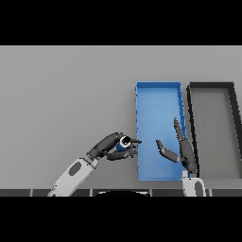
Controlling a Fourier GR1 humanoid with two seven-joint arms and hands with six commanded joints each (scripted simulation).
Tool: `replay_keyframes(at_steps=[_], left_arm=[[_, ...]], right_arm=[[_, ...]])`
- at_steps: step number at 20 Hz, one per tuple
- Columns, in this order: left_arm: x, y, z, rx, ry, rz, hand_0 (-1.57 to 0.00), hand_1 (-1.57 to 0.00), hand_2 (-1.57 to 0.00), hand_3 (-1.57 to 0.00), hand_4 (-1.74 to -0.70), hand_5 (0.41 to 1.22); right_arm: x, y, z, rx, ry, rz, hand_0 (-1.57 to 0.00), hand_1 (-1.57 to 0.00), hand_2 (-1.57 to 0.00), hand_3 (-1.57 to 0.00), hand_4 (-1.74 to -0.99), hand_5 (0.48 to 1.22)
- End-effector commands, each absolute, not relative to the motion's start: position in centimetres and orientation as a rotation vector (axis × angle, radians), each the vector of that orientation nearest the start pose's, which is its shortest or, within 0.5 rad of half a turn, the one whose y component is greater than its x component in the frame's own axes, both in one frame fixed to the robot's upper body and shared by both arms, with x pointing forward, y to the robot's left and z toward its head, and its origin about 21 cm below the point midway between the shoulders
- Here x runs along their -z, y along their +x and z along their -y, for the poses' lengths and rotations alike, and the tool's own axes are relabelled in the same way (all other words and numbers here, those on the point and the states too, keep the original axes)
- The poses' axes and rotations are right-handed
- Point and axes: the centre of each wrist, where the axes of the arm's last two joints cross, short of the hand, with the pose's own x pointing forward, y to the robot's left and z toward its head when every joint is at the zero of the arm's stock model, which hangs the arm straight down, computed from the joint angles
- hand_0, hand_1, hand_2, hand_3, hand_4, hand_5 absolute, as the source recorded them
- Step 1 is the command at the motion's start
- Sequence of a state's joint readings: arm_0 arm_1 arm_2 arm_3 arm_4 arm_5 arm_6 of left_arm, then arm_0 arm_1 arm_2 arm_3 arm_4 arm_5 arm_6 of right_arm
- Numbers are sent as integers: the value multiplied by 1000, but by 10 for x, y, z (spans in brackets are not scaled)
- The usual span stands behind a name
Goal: Pick up the blue pipe and place it into the blue bin.
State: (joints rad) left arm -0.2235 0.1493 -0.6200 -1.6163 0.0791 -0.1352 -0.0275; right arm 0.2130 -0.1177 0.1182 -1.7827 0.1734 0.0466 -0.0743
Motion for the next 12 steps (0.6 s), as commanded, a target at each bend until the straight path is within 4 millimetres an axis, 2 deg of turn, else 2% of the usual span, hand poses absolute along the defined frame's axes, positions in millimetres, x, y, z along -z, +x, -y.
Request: replay_keyframes(at_steps=[1, 3, 5, 7, 10, 11, 12], left_arm=[[-41, 241, -98, 772, -580, 1651, -1569, -1570, -1570, -1495, -1740, 1219], [-42, 243, -99, 776, -568, 1655, -1570, -1570, -1570, -1495, -1741, 1220], [-44, 240, -98, 773, -582, 1657, -1570, -1570, -1570, -1497, -1741, 1220], [-44, 240, -97, 776, -583, 1653, -1571, -1571, -1571, -1495, -1741, 1221], [-44, 242, -101, 780, -572, 1658, -1571, -1571, -1571, -1491, -1741, 1221], [-44, 242, -96, 784, -575, 1661, -1571, -1571, -1571, -1489, -1741, 1221], [-45, 242, -99, 786, -574, 1665, -1571, -1571, -1571, -1488, -1741, 1221]], right_arm=[[-9, 193, 240, -289, -120, 1634, 1, 1, 1, 1, -1176, 605], [-18, 195, 247, -264, -27, 1699, 1, 1, 1, 1, -1196, 622], [-37, 199, 254, -268, 166, 1760, 1, 1, 1, 1, -1212, 589], [-62, 200, 258, -366, 291, 1780, 1, 1, 1, 1, -1256, 558], [-104, 208, 250, -545, 418, 1747, 1, 1, 1, 1, -1314, 500], [-112, 209, 247, -597, 436, 1749, 1, 1, 1, 1, -1319, 501], [-117, 212, 240, -640, 460, 1721, 1, 1, 1, 1, -1314, 500]])
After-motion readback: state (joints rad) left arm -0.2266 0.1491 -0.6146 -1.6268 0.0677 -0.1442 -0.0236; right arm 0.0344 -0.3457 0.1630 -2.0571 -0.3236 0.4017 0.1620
